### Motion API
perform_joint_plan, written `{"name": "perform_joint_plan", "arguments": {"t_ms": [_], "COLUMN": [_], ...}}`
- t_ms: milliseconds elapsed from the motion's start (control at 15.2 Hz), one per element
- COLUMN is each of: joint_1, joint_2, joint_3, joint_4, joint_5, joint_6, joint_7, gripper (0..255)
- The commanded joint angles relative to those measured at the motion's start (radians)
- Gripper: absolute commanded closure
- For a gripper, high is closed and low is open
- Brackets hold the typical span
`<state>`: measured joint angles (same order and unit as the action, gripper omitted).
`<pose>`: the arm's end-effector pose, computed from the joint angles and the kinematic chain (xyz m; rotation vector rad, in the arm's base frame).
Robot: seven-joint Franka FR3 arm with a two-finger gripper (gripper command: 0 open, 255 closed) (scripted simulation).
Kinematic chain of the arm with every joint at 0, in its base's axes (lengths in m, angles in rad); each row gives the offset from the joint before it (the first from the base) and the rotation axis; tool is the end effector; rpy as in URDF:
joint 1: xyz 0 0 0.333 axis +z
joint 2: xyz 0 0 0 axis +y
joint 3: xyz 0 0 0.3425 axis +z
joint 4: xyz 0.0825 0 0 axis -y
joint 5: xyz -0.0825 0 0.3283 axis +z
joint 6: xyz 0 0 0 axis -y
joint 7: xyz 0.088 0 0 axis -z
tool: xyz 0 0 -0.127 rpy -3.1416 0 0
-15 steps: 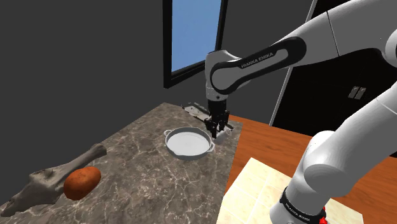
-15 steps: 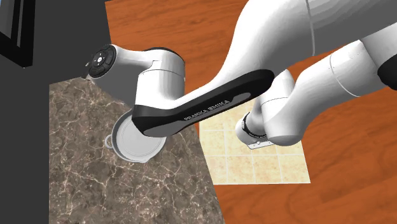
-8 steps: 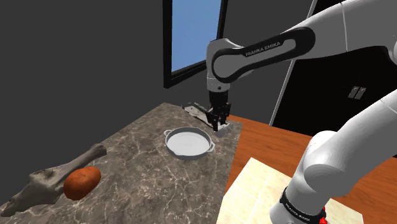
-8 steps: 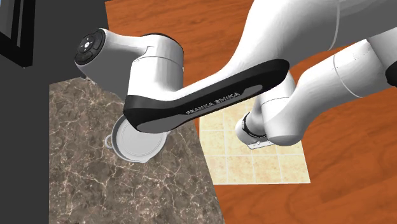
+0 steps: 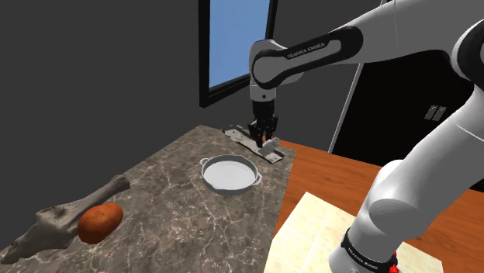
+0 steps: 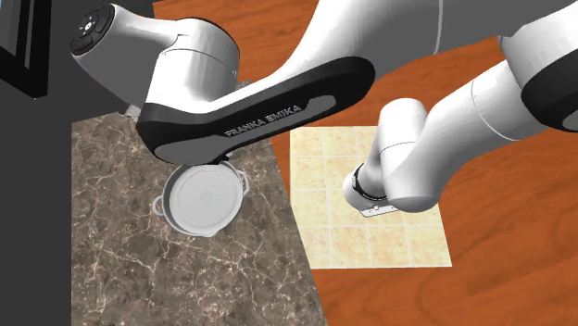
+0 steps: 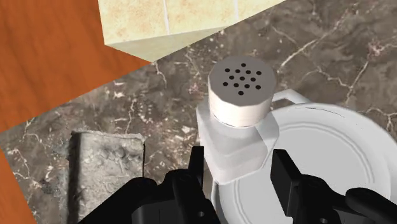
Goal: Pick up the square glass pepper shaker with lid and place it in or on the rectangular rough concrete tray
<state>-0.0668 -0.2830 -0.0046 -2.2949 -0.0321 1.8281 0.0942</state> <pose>0.3778 -0.0304 0.4784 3.0883 -0.2387 -0.2849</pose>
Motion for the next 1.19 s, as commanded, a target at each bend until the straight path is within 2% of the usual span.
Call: {"name": "perform_joint_plan", "arguments": {"t_ms": [0, 594, 1122], "joint_1": [-0.014, -0.075, -0.141], "joint_2": [0.061, 0.355, 0.658], "joint_3": [-0.019, -0.09, -0.126], "joint_4": [0.061, 0.402, 0.82], "joint_5": [-0.011, -0.023, 0.003], "joint_6": [0.001, -0.04, -0.15], "joint_7": [-0.029, -0.161, -0.268], "gripper": [255, 255, 255]}}
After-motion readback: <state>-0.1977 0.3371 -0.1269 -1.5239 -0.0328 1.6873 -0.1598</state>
